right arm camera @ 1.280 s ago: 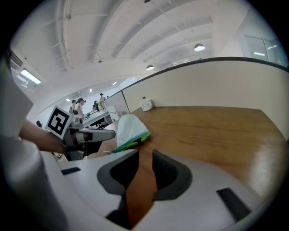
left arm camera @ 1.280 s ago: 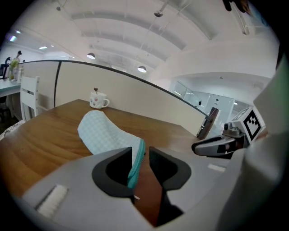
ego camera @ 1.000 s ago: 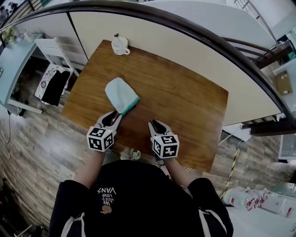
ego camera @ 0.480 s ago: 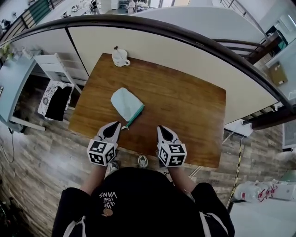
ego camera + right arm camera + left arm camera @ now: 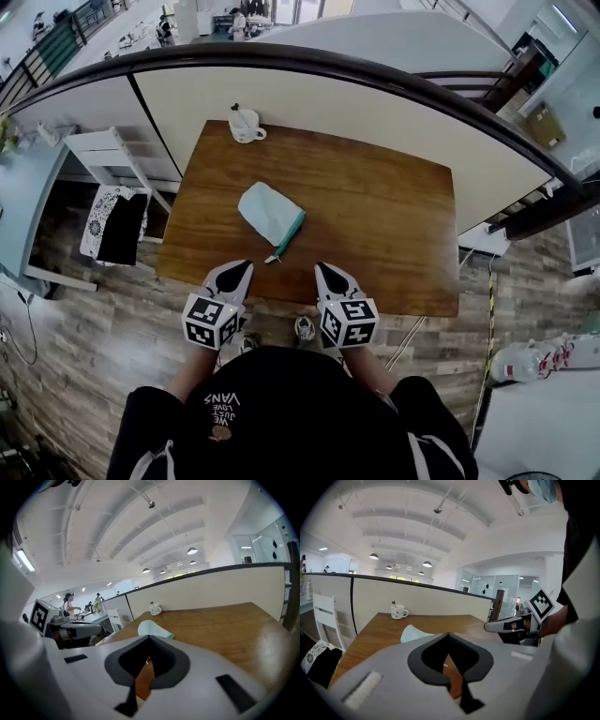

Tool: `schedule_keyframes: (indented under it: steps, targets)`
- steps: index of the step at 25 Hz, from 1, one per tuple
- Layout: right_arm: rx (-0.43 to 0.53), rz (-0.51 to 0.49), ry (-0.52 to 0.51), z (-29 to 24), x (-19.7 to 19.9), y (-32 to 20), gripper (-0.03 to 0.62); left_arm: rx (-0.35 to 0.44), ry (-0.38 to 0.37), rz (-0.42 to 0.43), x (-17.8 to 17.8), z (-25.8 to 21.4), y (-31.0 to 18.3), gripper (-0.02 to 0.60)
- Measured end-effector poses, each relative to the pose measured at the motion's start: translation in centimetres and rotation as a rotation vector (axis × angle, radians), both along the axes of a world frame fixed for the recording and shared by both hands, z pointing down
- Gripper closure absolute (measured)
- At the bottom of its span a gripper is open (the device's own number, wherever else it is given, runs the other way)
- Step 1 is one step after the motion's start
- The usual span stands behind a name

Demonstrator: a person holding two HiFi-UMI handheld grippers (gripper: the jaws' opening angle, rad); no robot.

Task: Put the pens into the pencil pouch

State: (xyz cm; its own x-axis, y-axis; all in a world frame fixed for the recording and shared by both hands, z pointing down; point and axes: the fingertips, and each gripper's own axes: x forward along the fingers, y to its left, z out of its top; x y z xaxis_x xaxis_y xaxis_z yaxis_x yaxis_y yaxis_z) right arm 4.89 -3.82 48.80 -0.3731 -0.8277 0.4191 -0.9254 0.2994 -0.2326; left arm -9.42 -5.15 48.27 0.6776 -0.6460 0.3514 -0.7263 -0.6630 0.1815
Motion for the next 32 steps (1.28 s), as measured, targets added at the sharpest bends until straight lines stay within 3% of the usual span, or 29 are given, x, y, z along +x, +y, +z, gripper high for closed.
schedule_keyframes:
  steps: [13, 32]
  targets:
    - [0.015, 0.054, 0.034, -0.4, -4.6, 4.2, 0.582, 0.026, 0.01, 0.106, -3.5, -0.2, 3.4, 0.571]
    - [0.004, 0.118, 0.065, 0.6, -8.3, 7.5, 0.582, 0.028, 0.016, 0.143, -7.4, 0.7, 6.4, 0.571]
